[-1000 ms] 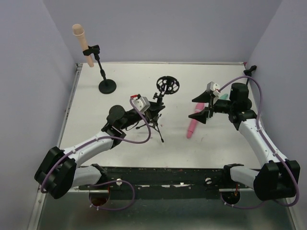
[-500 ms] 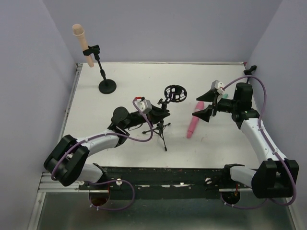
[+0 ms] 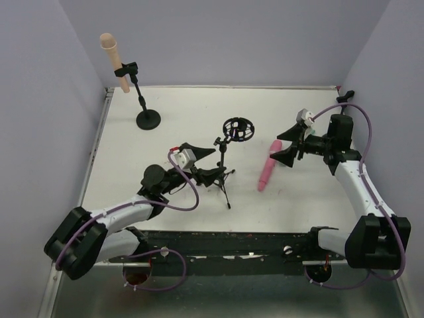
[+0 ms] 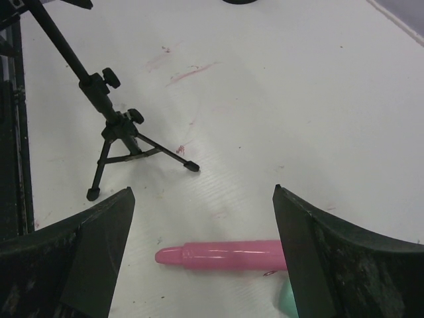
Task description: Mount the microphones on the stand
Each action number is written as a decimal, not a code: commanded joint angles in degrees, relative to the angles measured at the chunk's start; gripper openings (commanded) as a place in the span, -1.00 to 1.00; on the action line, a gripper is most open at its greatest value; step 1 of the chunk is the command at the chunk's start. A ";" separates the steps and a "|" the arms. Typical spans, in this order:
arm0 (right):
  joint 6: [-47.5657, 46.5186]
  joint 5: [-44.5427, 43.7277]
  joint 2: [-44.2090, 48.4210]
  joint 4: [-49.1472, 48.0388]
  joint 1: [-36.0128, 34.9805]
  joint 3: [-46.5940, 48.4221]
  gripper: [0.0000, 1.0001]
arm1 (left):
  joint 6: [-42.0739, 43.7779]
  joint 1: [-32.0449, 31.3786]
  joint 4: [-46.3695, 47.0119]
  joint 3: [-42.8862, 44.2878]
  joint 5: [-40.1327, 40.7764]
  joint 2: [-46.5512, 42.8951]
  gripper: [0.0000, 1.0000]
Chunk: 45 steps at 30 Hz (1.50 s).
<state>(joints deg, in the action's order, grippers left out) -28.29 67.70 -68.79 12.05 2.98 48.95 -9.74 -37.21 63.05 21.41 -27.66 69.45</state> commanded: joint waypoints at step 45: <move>37.17 -57.42 -26.48 11.41 -18.80 8.17 0.28 | -23.40 -0.14 -59.35 -1.81 29.07 -47.83 0.97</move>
<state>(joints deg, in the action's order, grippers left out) 9.34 13.65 -92.73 21.39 -14.24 53.52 -31.68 -37.19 6.63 18.52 0.34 22.37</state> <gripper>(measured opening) 0.657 0.985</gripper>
